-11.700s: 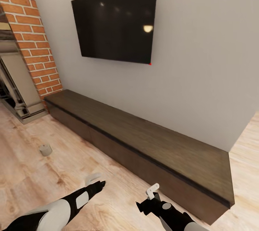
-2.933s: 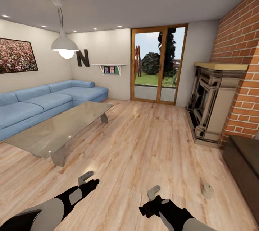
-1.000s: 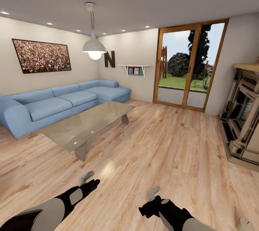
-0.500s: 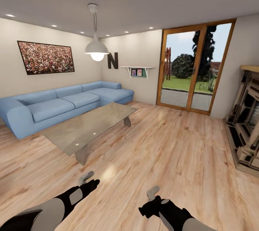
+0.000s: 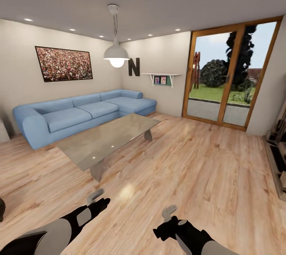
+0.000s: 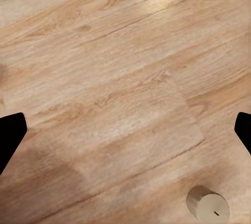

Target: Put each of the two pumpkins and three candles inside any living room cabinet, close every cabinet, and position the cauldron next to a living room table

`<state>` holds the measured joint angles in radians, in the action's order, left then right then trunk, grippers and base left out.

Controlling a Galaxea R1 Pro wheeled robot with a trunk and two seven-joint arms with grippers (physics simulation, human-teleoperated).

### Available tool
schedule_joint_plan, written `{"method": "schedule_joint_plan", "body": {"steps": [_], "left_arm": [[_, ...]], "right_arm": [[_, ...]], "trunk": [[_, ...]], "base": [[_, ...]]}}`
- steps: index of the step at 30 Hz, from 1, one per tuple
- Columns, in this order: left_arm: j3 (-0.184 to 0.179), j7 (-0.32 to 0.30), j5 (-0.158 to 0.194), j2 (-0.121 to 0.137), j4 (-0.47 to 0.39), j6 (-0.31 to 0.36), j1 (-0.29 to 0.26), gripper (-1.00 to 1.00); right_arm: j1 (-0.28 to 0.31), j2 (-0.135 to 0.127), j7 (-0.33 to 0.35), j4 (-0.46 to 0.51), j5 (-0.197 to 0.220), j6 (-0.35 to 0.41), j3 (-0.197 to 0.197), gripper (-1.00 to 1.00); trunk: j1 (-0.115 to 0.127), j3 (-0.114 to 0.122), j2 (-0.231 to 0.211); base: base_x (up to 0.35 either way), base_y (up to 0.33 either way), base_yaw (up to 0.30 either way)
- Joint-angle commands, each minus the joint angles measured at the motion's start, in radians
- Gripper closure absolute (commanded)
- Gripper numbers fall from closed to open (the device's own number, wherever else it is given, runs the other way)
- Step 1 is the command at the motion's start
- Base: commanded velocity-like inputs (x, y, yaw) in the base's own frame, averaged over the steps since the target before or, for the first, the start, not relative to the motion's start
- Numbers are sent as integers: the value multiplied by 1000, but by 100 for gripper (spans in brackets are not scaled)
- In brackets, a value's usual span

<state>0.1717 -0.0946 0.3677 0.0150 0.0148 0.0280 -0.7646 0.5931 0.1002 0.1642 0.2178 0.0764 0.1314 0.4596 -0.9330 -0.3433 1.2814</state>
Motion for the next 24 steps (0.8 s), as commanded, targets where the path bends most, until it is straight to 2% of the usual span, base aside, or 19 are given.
{"method": "schedule_joint_plan", "body": {"steps": [1,13,20,24], "left_arm": [[8,-5,3,0,2,3,-1,-100],[8,-5,3,0,2,3,-1,-100],[8,-5,3,0,2,3,-1,-100],[8,-5,3,0,2,3,-1,-100]], "right_arm": [[1,-1,1,2,8,6,5,-100],[1,-1,3,2,8,5,6,-100],[1,-1,3,2,8,5,7,-100],[1,-1,3,2,8,5,6,-100]], "trunk": [[0,-1,1],[0,-1,1],[0,-1,1],[0,-1,1]], "base": [[5,-2,159],[1,-1,43],[22,-10,215],[213,-72,184]]}}
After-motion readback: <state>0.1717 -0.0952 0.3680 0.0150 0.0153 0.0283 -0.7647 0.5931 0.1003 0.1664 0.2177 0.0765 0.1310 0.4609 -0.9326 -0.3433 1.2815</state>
